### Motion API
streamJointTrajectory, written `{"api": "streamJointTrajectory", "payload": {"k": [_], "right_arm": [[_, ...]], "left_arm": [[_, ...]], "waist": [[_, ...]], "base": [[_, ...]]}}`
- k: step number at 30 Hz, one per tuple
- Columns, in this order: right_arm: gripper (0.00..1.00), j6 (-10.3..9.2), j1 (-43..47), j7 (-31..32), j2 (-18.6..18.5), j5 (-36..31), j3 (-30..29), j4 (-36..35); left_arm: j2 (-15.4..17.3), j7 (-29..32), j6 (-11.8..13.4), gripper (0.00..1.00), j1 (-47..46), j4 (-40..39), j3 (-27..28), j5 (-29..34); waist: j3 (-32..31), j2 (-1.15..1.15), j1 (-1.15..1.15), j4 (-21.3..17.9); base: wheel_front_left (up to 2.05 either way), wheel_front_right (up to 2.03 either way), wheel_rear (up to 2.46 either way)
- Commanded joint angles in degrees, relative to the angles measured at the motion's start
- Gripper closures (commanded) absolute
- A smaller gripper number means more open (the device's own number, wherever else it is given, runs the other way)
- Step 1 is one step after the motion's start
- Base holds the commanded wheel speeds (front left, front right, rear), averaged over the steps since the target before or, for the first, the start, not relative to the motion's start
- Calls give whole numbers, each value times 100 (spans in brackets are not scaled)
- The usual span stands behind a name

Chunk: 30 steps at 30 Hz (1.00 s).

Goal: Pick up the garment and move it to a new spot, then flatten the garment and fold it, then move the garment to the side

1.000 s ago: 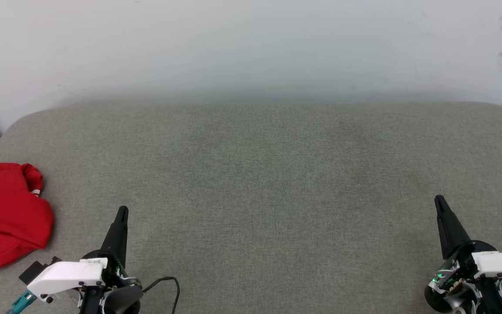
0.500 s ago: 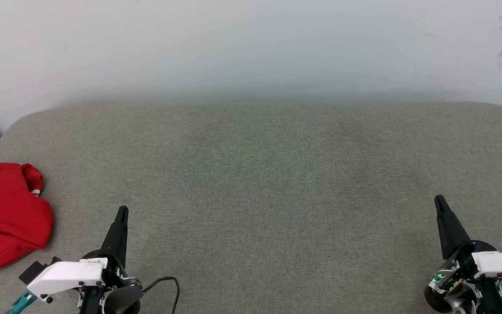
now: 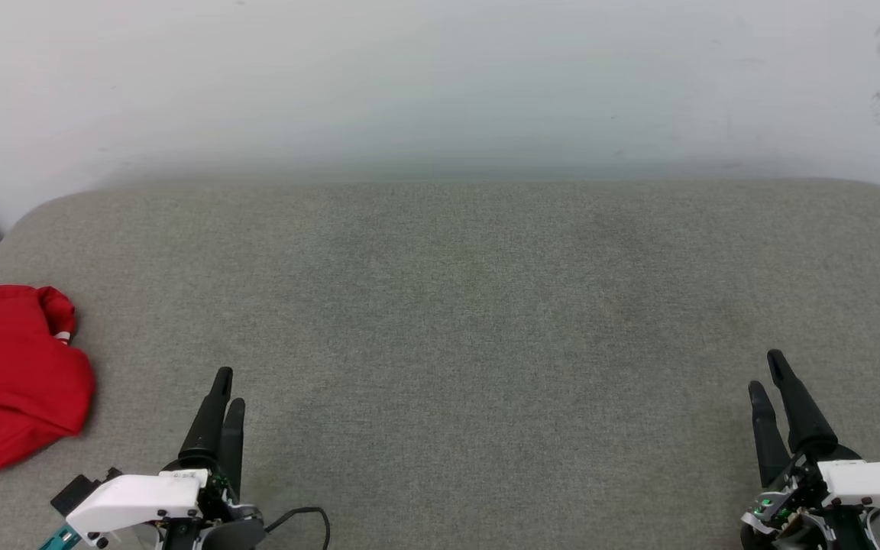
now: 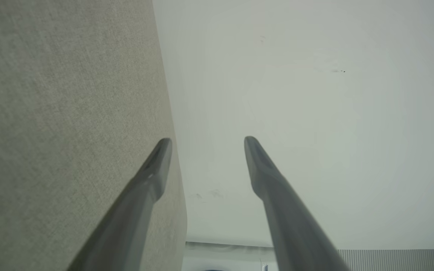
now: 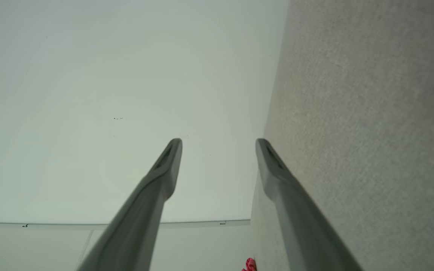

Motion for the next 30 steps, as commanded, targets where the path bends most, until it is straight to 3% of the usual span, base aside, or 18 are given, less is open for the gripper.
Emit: {"api": "streamJointTrajectory", "payload": {"k": [1, 12, 23, 30], "right_arm": [[0, 1, -97, -80, -3, -53, 45, -167], [0, 1, -83, -375, -48, -620, 206, -394], [0, 1, -84, -633, -46, -2591, 220, -745], [0, 1, -47, -755, -21, -3476, 288, -858]], "left_arm": [[21, -71, -2, 0, -140, -155, -80, 86], [14, -368, -2, 0, -151, -438, -197, 592], [15, -624, -2, 0, -163, -731, -314, 1997], [16, -751, -2, 0, -154, -786, -417, 2804]], "waist": [[1, 0, 0, 0], [7, 0, 0, -2], [7, 0, 0, 2], [-1, 0, 0, -2]], "base": [[0, 0, 0], [0, 0, 0], [0, 0, 0], [0, 0, 0]]}}
